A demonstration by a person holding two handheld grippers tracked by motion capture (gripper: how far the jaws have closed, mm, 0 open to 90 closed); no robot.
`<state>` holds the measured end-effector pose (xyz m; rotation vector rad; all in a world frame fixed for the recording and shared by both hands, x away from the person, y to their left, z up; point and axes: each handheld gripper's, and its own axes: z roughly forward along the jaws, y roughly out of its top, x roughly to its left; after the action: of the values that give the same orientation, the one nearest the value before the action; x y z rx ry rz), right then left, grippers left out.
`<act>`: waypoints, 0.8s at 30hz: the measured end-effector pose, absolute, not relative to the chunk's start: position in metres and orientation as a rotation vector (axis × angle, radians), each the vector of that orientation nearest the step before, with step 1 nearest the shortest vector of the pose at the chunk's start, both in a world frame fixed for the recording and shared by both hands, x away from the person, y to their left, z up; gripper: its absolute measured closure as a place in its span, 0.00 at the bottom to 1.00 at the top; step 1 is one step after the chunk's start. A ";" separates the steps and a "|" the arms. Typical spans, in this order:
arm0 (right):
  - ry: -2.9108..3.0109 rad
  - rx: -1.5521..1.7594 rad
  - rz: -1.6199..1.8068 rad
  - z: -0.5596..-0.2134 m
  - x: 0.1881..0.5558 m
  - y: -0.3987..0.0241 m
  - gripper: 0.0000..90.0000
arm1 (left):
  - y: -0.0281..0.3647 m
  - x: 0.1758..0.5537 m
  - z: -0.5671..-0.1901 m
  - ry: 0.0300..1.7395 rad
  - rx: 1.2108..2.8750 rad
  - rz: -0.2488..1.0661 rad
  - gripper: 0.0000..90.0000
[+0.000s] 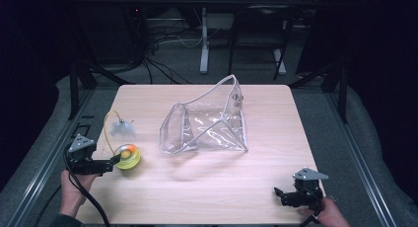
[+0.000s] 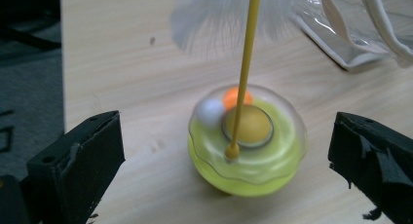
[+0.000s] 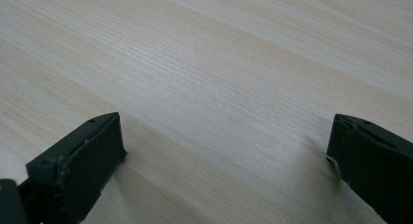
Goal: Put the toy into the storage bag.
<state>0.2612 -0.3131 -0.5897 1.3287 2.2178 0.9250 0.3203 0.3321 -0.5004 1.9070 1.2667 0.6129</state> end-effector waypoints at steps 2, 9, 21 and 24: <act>2.219 1.329 0.926 -0.590 0.261 -0.313 0.00 | 0.331 0.321 -0.495 1.254 1.890 0.628 0.00; 2.215 1.331 0.928 -0.590 0.261 -0.313 0.00 | 0.344 0.328 -0.477 1.205 1.731 0.600 0.03; 2.215 1.331 0.927 -0.590 0.261 -0.313 0.00 | 0.339 0.328 -0.465 1.146 1.753 0.623 0.36; 2.214 1.332 0.928 -0.590 0.261 -0.313 0.00 | 0.340 0.328 -0.465 1.156 1.751 0.630 0.53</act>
<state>0.2611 -0.3127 -0.5898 1.3315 2.2144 0.9275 0.3279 0.3403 -0.4654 1.7507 1.1564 0.6300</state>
